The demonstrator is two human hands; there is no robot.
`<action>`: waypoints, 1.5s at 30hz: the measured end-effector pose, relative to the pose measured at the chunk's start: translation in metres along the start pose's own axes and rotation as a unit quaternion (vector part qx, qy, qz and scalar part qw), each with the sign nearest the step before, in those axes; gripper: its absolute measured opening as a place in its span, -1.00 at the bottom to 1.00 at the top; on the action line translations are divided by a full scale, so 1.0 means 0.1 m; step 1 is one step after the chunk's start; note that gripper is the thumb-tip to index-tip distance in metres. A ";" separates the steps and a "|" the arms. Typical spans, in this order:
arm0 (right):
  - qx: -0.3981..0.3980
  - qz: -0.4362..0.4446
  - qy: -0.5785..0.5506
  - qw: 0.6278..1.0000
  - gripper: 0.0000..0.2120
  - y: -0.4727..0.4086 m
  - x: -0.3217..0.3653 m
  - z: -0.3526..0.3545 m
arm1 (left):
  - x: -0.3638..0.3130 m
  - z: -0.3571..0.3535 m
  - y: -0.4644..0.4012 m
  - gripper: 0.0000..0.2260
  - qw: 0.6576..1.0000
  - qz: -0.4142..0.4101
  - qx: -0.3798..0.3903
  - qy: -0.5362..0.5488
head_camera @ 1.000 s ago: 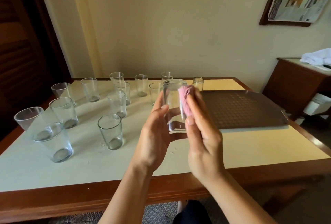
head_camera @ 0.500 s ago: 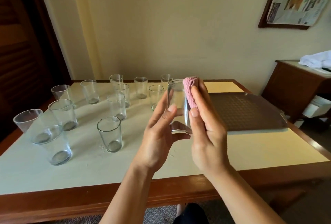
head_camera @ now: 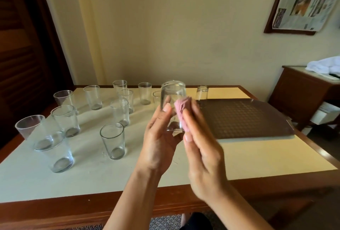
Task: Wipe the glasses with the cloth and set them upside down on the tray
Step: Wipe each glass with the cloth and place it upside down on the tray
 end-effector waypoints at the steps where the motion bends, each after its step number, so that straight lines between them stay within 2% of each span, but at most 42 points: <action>1: 0.003 0.001 0.005 1.000 -0.58 0.10 -0.01 -0.04 | 0.01 0.04 -0.01 -0.33 1.000 0.011 -0.015 0.013; 3: -0.001 0.012 0.025 1.000 -0.60 0.13 -0.05 -0.04 | 0.04 0.07 0.01 -0.38 0.999 0.037 -0.013 0.029; 7: -0.021 0.024 0.058 0.998 -0.60 -0.23 -0.06 0.11 | 0.11 0.01 0.07 -0.49 0.997 0.057 0.050 0.008; 13: 0.006 0.006 0.024 1.000 -0.59 0.10 -0.13 -0.02 | 0.00 0.09 -0.03 -0.44 1.000 -0.003 -0.014 -0.018; 18: -0.022 0.014 0.025 0.999 -0.57 -0.16 -0.14 0.11 | 0.07 -0.01 0.06 -0.40 0.997 0.023 0.057 -0.037; 21: -0.039 0.011 0.022 0.999 -0.58 -0.25 -0.10 0.16 | 0.07 0.00 0.03 -0.39 0.999 0.010 0.037 -0.020; 25: -0.012 0.005 0.001 1.000 -0.60 0.10 -0.13 0.00 | 0.03 0.04 -0.01 -0.46 1.000 -0.009 0.003 -0.029; 27: -0.014 0.014 0.004 1.000 -0.59 0.10 -0.15 0.00 | 0.05 0.02 0.02 -0.50 0.999 0.006 0.022 -0.032; 30: -0.041 0.024 0.028 0.998 -0.59 -0.15 -0.12 0.15 | 0.11 -0.05 0.09 -0.44 0.997 0.025 0.074 -0.021; 32: -0.052 0.034 0.046 0.997 -0.60 -0.22 -0.09 0.20 | 0.09 -0.05 0.09 -0.41 0.998 0.012 0.062 -0.008; 35: -0.018 0.031 0.043 0.998 -0.58 0.02 -0.12 0.07 | 0.04 0.01 0.03 -0.37 0.999 -0.019 0.025 -0.021; 37: -0.006 0.033 0.056 0.998 -0.59 0.20 -0.16 -0.01 | 0.06 0.07 0.01 -0.38 1.000 -0.005 0.005 -0.016; 40: -0.012 0.048 0.075 0.996 -0.59 0.05 -0.16 0.05 | 0.13 0.07 0.05 -0.52 0.999 0.030 0.043 -0.005; 42: -0.028 0.048 0.094 0.994 -0.61 -0.15 -0.11 0.12 | 0.18 0.03 0.10 -0.53 0.997 0.043 0.070 0.006; 45: -0.025 0.059 0.108 0.992 -0.62 -0.15 -0.09 0.12 | 0.16 0.04 0.06 -0.50 0.998 0.032 0.042 0.031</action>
Point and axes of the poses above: each hand's wrist, its own y-axis away from the middle knuckle, its own z-axis out of the back of the hand, x = y × z, the point moved 7 cm from there along -y, towards the middle knuckle, and after that the axes turned 9 degrees about -z, right-handed, at the moved point
